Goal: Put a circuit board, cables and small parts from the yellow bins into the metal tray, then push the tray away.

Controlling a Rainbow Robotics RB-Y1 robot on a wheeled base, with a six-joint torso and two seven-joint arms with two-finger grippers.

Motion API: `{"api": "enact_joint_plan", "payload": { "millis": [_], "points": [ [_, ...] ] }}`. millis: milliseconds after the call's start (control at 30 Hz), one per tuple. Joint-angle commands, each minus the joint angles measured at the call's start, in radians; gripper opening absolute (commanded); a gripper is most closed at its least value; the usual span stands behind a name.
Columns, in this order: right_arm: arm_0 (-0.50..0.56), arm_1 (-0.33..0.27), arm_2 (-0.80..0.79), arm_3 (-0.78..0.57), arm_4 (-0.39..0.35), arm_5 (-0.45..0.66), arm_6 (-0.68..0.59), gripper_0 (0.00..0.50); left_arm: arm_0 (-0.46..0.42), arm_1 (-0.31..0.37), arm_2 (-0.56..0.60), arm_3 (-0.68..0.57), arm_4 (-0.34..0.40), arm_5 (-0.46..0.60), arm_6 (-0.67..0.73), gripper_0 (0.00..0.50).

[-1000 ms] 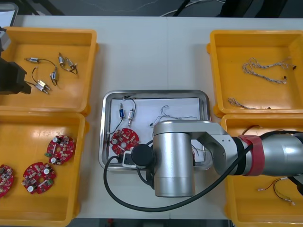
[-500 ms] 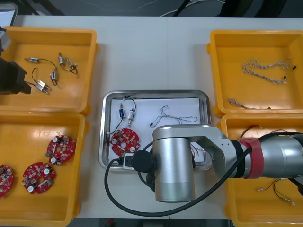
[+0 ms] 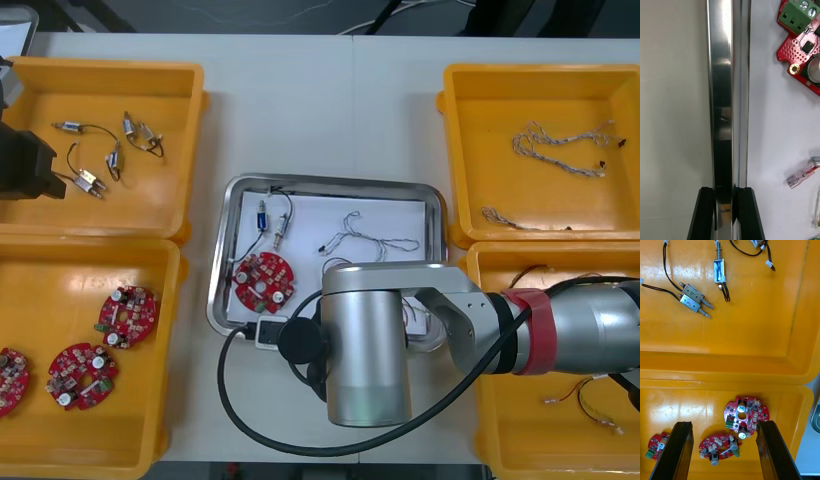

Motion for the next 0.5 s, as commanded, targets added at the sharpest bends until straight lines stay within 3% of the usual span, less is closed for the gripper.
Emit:
{"api": "enact_joint_plan", "payload": {
  "millis": [33, 500],
  "points": [
    [-0.064, -0.013, 0.009, -0.012, 0.027, -0.022, 0.034, 0.043, 0.010, 0.042, 0.024, -0.007, -0.009, 0.008, -0.083, 0.500],
    [-0.131, -0.070, 0.009, -0.012, 0.041, -0.065, 0.074, 0.023, 0.010, 0.042, 0.024, -0.007, -0.009, 0.008, -0.083, 0.500]
  ]
}}
